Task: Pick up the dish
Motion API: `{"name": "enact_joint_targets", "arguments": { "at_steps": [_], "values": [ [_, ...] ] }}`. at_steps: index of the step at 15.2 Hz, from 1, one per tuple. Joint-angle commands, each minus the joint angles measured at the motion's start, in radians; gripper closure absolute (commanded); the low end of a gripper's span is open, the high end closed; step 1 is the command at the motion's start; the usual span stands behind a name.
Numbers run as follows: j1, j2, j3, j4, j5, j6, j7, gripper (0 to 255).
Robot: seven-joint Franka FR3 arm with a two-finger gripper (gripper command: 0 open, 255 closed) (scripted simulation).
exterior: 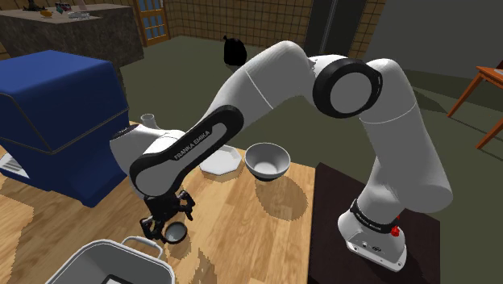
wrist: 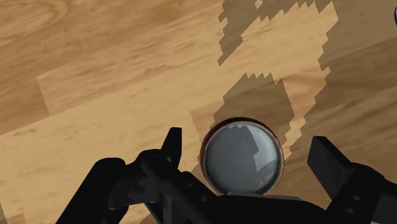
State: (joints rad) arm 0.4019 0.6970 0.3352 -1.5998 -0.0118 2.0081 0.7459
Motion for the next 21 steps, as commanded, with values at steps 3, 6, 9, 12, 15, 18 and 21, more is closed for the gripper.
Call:
{"name": "enact_joint_targets", "arguments": {
  "at_steps": [3, 6, 9, 12, 15, 18, 21],
  "values": [
    [0.009, 0.042, -0.006, 0.010, -0.007, 0.031, 0.000, 0],
    [0.012, 0.065, -0.011, 0.011, -0.012, 0.052, -0.001, 0],
    [0.012, 0.064, -0.010, 0.011, -0.012, 0.052, -0.001, 255],
    [0.012, 0.064, -0.010, 0.010, -0.012, 0.052, -0.001, 255],
    [0.012, 0.065, -0.010, 0.011, -0.012, 0.052, -0.001, 255],
    [0.011, 0.056, -0.009, 0.011, -0.010, 0.044, 0.000, 255],
    [0.007, 0.030, -0.004, 0.009, -0.005, 0.019, 0.001, 255]
  ]
}}
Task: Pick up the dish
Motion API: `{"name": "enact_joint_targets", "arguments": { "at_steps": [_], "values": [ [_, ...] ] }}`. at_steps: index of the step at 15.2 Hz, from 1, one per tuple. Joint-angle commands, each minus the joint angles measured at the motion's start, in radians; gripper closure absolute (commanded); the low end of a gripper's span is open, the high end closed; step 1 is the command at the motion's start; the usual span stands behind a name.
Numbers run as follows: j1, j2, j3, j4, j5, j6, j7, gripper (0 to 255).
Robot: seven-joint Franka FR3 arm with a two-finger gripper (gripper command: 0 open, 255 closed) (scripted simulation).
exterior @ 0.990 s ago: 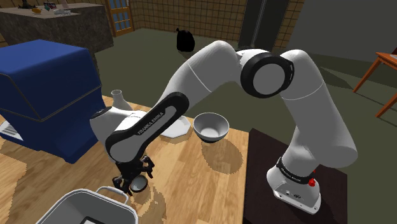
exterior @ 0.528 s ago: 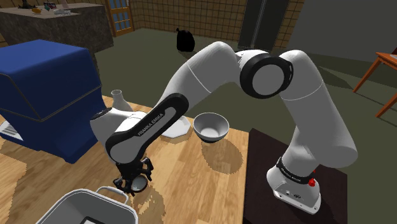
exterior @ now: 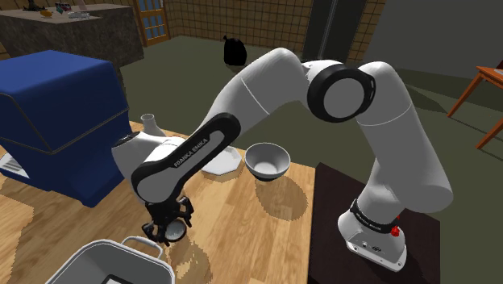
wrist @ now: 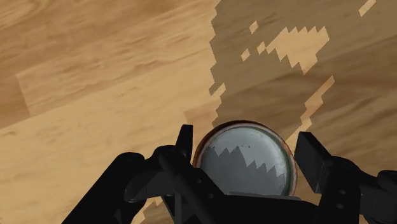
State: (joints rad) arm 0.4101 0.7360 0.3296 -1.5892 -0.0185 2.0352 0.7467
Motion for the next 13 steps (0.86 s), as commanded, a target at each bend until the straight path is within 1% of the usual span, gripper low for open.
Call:
{"name": "enact_joint_targets", "arguments": {
  "at_steps": [1, 11, 13],
  "values": [
    [-0.003, -0.018, 0.003, -0.001, 0.004, -0.017, 0.001, 255],
    [-0.014, -0.097, 0.018, 0.012, 0.021, -0.107, 0.007, 255],
    [-0.014, -0.098, 0.018, 0.013, 0.021, -0.108, 0.007, 255]
  ]
}}
